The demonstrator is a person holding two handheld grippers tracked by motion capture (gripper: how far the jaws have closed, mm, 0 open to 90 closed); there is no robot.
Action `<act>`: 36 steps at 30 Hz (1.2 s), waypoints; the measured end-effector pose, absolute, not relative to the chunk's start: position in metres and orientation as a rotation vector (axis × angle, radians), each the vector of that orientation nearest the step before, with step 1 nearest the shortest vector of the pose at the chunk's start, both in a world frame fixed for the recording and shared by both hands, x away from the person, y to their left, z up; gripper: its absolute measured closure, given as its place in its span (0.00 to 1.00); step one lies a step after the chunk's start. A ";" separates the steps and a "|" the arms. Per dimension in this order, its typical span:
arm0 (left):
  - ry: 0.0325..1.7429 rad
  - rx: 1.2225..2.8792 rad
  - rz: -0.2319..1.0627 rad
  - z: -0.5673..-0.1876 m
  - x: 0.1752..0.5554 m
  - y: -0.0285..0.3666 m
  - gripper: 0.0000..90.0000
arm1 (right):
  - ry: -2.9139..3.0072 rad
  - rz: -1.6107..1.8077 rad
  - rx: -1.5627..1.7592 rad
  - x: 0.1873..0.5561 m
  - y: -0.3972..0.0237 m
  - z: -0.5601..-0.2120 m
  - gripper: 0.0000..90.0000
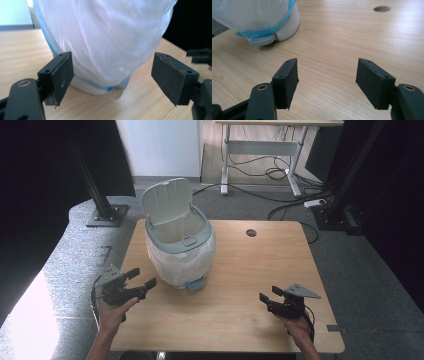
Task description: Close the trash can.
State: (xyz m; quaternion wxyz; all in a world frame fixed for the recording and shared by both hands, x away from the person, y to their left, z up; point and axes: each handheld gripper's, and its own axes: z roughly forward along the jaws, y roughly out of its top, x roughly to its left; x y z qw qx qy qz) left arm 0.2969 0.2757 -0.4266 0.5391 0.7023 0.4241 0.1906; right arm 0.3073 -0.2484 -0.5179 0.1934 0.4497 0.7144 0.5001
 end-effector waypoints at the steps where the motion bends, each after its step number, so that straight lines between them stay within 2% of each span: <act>1: 1.006 1.669 0.452 -0.424 0.297 0.276 0.20 | 2.018 1.393 1.260 0.308 -0.248 -0.520 0.37; 9: 0.971 1.648 0.463 -0.395 0.307 0.278 0.20 | 2.029 1.380 1.279 0.311 -0.253 -0.525 0.37; 23: 0.923 1.645 0.488 -0.366 0.334 0.269 0.21 | 2.058 1.340 1.305 0.313 -0.255 -0.533 0.38; 36: 0.943 1.656 0.535 -0.355 0.358 0.270 0.21 | 2.081 1.319 1.302 0.312 -0.253 -0.536 0.39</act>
